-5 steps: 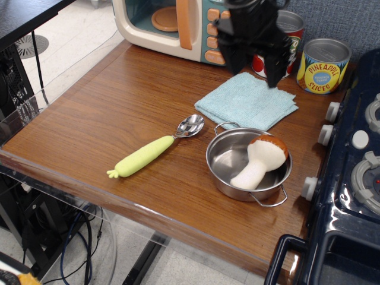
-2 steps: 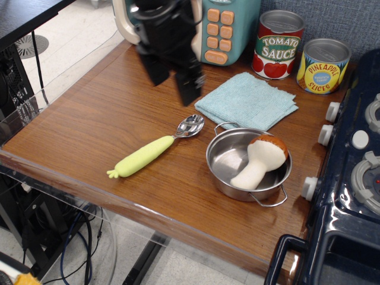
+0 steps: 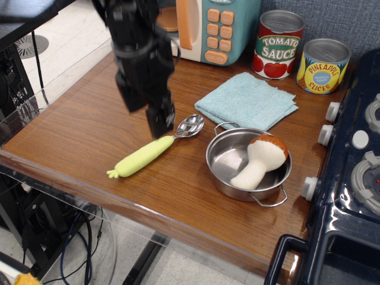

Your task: Move the spoon to the back left edge of the table

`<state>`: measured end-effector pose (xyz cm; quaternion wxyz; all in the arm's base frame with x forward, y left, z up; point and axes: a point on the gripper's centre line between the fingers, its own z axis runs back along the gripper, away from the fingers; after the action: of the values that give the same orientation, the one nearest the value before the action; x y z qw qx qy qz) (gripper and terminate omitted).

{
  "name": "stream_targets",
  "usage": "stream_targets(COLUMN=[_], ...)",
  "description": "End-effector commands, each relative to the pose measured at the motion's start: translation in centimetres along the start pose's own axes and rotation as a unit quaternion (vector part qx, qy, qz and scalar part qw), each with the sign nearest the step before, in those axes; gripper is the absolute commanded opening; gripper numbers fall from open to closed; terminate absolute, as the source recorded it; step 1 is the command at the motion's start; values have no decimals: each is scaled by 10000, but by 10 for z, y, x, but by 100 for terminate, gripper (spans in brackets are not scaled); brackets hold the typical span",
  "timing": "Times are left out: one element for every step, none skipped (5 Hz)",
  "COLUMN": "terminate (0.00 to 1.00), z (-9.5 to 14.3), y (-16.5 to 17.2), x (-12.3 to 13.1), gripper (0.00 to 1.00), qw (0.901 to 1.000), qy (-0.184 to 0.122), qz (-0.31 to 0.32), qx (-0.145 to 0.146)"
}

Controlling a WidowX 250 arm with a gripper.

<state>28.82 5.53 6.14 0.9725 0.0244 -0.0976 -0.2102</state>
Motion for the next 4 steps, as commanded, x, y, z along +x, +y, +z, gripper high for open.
stream_targets(terminate=[0,0,0,0], z=[-22,-32,-36,-34], y=[1,-4,-7,-6], x=[1,3,3,3], gripper=[100,100,0,0], qw=[9988,9980,9976,9975], qy=[330,490,509,446], qz=[320,287,323,367], qx=[143,265,336,407])
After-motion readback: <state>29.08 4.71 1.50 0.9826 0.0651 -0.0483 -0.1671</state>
